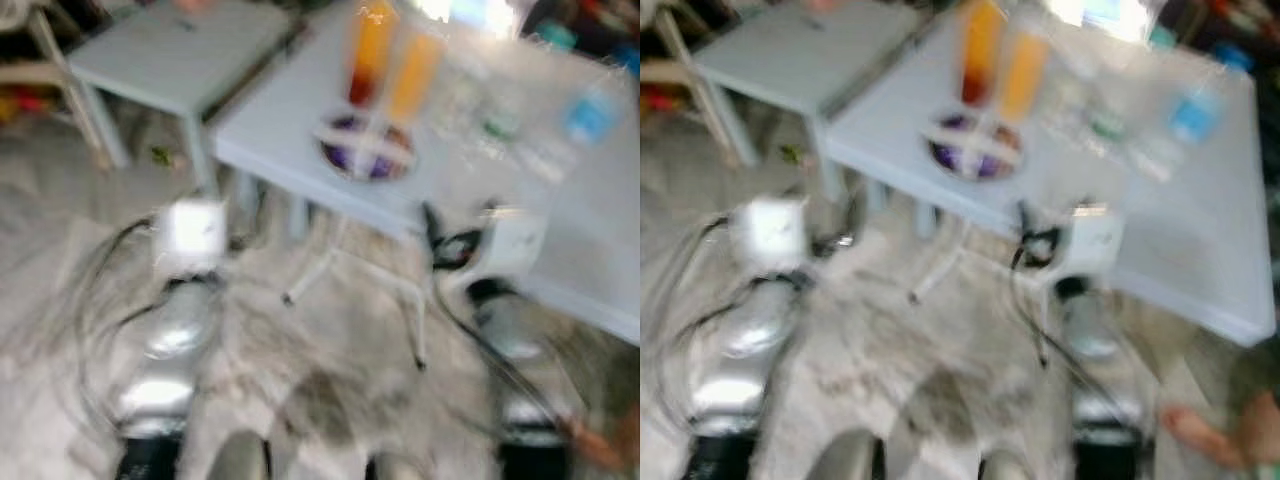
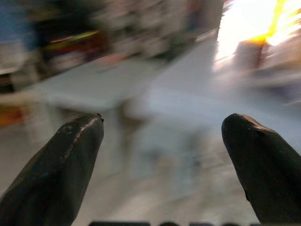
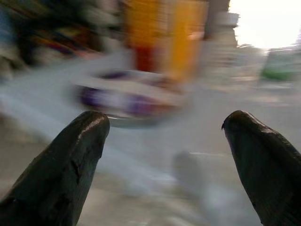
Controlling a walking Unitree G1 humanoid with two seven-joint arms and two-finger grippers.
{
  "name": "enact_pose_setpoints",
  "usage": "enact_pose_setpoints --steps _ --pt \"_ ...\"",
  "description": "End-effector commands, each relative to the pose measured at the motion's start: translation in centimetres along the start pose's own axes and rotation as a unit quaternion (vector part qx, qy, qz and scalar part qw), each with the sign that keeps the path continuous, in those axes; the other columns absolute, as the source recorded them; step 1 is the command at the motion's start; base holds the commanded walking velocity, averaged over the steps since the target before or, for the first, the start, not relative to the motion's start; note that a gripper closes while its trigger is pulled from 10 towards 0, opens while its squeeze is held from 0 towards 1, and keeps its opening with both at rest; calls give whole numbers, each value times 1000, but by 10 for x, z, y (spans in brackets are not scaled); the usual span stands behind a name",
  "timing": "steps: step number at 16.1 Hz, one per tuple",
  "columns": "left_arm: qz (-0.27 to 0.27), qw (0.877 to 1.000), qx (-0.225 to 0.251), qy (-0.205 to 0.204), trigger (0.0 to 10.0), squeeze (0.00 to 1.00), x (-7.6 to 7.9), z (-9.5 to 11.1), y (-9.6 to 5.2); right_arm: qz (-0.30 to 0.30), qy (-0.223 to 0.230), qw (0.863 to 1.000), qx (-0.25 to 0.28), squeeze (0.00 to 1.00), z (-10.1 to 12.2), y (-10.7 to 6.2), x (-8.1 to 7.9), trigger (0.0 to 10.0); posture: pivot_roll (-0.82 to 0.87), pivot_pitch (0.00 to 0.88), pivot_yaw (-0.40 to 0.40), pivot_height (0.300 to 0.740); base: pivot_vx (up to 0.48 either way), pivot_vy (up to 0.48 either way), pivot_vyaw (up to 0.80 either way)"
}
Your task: Restocking fridge
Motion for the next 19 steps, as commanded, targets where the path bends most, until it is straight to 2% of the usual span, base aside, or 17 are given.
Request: enact_pose_setpoints --steps 1,4,7,10,12,15,19 --pt "8 1000 11 0 10000 0 3 1 -2 -54 -30 998 2 0 0 -7 31 10000 16 0 -3 740 0 0 0" --pt "17 1000 -9 1 10000 0 -3 -15 -8 -95 -23 995 -10 0 -10 -16 44 10000 6 0 14 740 0 0 0" --pt "-14 1000 6 24 10000 0 12 -8 -6 -89 -27 996 2 0 -3 -10 39 10000 8 0 11 740 0 0 -133" --pt "-23 1000 9 4 10000 0 15 -6 -6 -88 -33 995 14 0 3 -2 41 10000 15 0 6 740 0 0 -800" --pt "-26 1000 7 3 10000 0 17 -7 -7 -88 -33 995 18 0 5 -1 41 10000 16 2 4 740 0 -306 -675" --pt "-31 1000 6 4 10000 0 20 -7 -7 -72 -42 996 28 0 10 2 33 10000 12 10 3 740 0 -461 0" --pt "-20 1000 11 -3 10000 0 13 -2 -1 -63 -49 996 34 0 13 2 30 10000 8 24 -1 740 0 -360 0"
Point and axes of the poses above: a point about 5 cm out from each wrist's last joint towards the gripper, its own y axis pointing out of the wrist towards the gripper, its own z axis along the axis of the wrist's last joint, x = y × z, the point moved 5 cm from there along y, pointing out of the wrist towards the gripper
